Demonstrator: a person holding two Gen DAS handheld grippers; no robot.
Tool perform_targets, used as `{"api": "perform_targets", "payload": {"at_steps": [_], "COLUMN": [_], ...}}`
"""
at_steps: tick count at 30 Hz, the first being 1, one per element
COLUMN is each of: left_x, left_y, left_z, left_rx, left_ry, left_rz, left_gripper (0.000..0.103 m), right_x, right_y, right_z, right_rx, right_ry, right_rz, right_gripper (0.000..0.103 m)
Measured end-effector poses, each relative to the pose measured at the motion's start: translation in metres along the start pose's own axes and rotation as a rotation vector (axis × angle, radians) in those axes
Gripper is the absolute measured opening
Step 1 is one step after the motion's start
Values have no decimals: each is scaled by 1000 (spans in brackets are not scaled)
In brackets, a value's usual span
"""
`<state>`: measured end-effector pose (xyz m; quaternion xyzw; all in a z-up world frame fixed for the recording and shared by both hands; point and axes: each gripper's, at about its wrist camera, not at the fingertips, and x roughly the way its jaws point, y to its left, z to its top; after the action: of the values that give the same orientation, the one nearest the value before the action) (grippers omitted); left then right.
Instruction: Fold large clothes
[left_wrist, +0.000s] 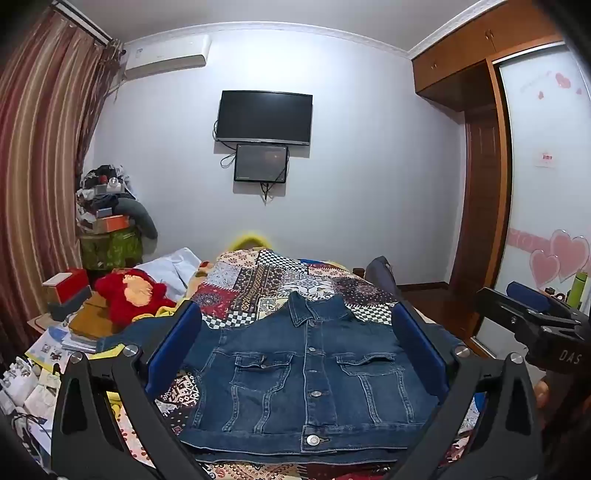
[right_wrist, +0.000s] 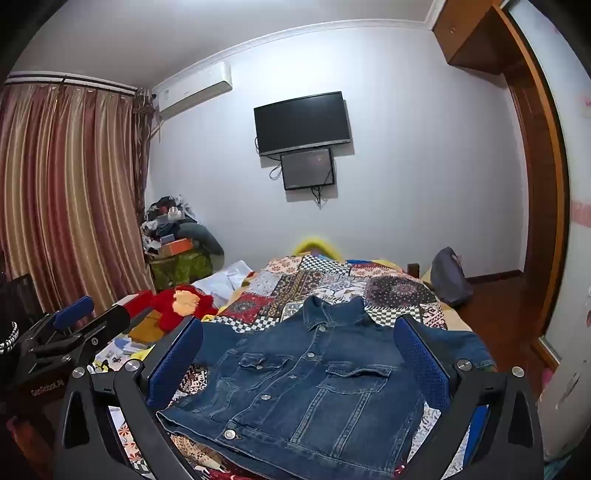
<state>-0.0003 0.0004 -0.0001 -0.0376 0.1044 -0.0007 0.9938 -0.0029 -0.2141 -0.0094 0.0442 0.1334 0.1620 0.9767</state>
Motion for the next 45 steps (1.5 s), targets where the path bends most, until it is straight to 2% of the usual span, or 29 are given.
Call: {"api": "perform_targets", "payload": {"at_steps": [11, 45], "left_x": [10, 15], "left_y": [11, 8], "left_z": [-6, -6], "left_rx": [-18, -27], "left_ry": [18, 44], "left_rz": [-6, -16], "left_gripper": [103, 103], "right_x": [1, -5], "right_y": [2, 1], "right_z": [-1, 5], "right_rx": [0, 0], "right_ry": [9, -2], "right_rz": [-5, -24], "right_gripper": [103, 103]}}
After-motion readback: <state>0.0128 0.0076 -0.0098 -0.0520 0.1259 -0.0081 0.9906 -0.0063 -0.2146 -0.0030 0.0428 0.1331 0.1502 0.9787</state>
